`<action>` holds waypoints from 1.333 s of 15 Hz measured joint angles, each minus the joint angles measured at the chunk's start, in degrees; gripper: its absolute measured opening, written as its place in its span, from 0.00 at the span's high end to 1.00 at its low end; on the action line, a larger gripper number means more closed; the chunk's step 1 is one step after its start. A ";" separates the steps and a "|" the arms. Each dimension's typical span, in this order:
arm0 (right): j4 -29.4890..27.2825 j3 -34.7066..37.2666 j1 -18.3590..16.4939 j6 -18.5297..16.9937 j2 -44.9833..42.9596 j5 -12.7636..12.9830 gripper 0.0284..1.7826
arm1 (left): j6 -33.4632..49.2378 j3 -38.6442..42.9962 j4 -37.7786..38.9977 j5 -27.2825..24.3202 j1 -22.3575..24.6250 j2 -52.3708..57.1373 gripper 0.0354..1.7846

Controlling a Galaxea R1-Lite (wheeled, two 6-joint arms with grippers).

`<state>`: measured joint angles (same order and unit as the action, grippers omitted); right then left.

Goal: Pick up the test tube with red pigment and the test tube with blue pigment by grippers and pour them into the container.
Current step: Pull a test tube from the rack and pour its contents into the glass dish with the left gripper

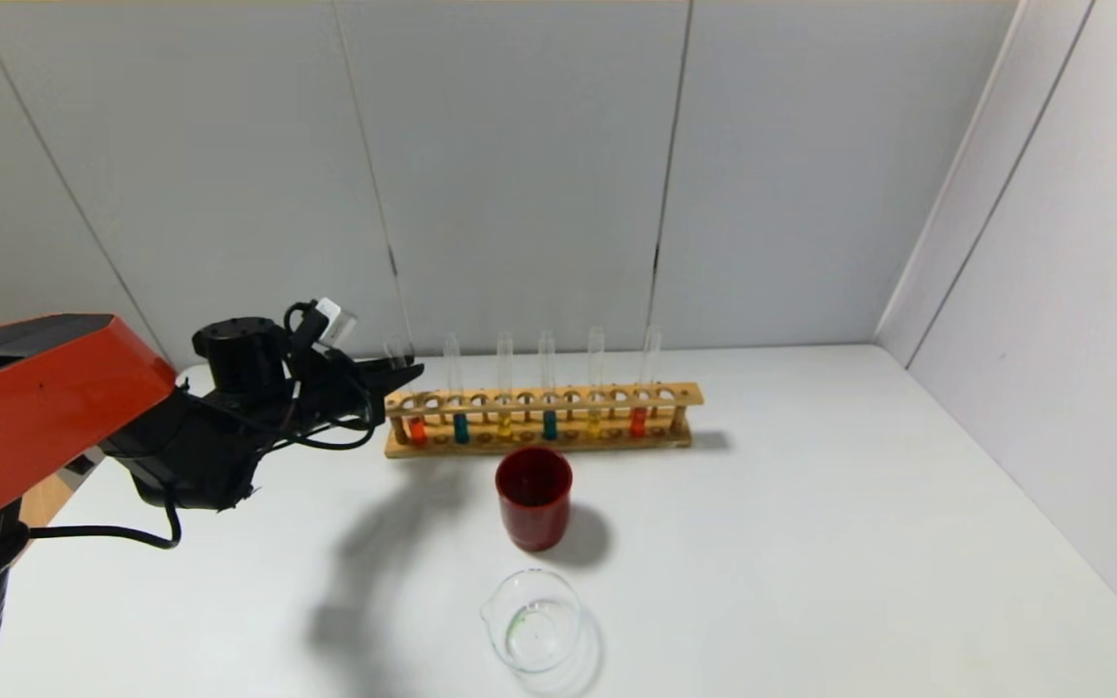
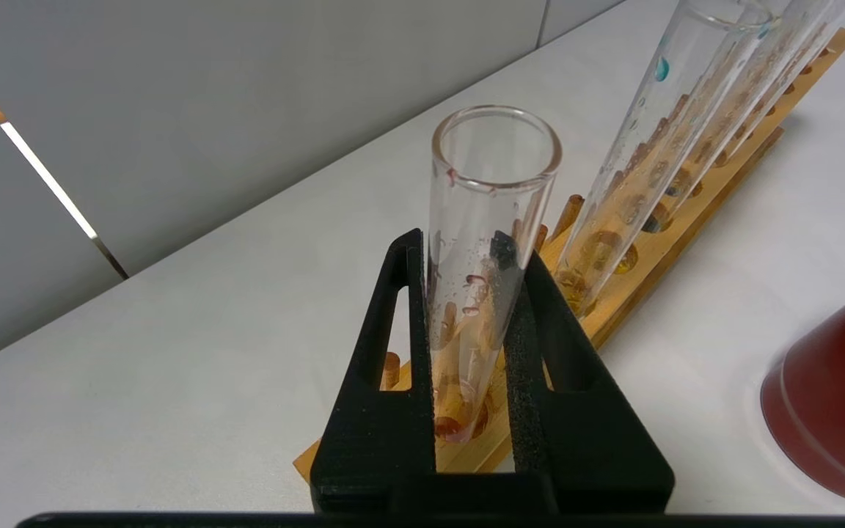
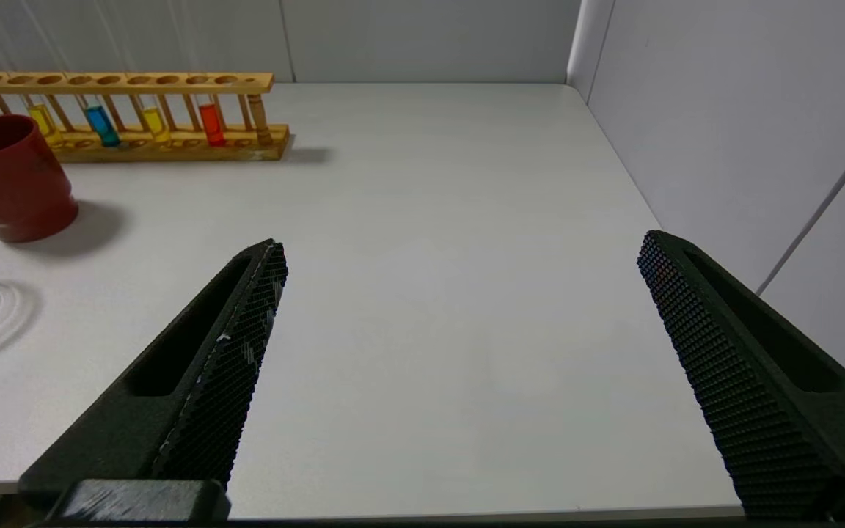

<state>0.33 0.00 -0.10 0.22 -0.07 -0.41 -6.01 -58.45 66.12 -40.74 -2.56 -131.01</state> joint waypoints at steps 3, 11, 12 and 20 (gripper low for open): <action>0.00 0.00 0.00 0.02 0.00 0.00 0.02 | -0.02 0.07 -0.13 -0.02 -0.16 0.63 0.84; 0.00 0.00 0.00 0.02 0.00 -0.02 0.02 | -0.02 -0.20 -5.24 -0.11 -0.24 10.51 0.84; 0.00 0.00 0.00 0.00 0.00 0.00 0.02 | -0.02 0.13 -6.64 -0.11 -0.27 12.85 0.84; 0.00 0.00 0.00 0.00 0.00 0.00 0.02 | 0.17 11.00 -20.65 -0.02 0.20 38.71 0.84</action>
<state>0.33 0.00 -0.10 0.22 -0.07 -0.41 -5.84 -47.46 45.47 -40.77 -2.36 -92.31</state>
